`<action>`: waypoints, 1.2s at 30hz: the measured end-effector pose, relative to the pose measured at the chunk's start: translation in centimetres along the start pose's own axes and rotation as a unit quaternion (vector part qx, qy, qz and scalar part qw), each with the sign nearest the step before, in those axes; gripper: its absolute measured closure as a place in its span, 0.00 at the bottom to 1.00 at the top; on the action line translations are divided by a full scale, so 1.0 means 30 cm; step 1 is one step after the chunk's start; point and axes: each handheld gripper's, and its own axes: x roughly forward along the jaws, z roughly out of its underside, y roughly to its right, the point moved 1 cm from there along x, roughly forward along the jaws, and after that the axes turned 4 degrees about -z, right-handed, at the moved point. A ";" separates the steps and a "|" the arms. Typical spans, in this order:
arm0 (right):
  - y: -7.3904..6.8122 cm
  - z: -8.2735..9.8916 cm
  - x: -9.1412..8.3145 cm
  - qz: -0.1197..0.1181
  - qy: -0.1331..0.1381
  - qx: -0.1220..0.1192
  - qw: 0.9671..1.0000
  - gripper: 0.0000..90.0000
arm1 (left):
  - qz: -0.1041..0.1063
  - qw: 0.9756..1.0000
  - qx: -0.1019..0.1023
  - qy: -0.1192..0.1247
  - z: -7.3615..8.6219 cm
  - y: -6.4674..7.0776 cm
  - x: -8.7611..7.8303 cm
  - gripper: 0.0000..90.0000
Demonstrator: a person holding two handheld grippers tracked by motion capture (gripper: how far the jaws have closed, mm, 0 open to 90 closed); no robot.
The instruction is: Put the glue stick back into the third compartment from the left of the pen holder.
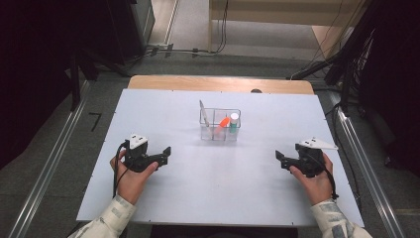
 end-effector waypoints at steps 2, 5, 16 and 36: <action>0.011 0.010 -0.011 0.000 -0.001 0.002 1.000 0.18 | -0.001 1.000 0.000 0.000 0.004 -0.004 -0.003 0.12; 0.024 0.023 -0.028 0.006 -0.001 -0.001 1.000 0.18 | -0.001 1.000 0.002 -0.003 0.012 -0.011 -0.006 0.12; 0.067 0.063 -0.084 0.019 -0.006 0.010 1.000 0.18 | -0.005 1.000 0.008 0.002 0.034 -0.028 -0.038 0.12; 0.139 0.137 -0.177 0.046 -0.003 0.036 0.998 0.18 | -0.011 0.999 0.033 0.021 0.058 -0.040 -0.100 0.12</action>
